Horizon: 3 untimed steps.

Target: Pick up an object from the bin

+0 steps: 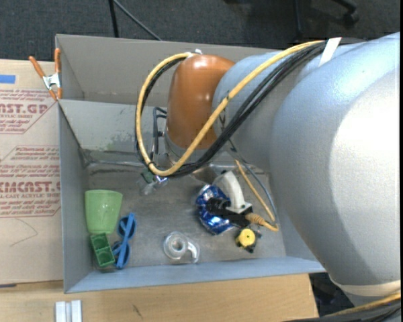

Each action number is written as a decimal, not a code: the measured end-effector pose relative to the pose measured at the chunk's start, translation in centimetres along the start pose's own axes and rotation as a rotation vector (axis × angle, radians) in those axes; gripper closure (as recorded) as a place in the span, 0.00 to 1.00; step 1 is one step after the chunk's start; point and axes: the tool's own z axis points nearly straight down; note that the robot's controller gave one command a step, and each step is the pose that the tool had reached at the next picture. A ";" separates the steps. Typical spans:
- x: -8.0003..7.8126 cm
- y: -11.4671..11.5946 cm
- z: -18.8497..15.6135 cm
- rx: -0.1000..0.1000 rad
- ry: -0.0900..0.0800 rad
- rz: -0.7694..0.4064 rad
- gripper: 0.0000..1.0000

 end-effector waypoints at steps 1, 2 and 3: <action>0.0 0.0 0.1 0.001 -0.001 -0.002 1.00; 0.0 0.0 0.1 0.001 -0.001 -0.002 1.00; 0.0 0.0 0.1 0.001 -0.001 -0.002 1.00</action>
Offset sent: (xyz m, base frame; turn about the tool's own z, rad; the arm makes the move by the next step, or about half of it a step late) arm 0.0000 0.0000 0.0000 0.0000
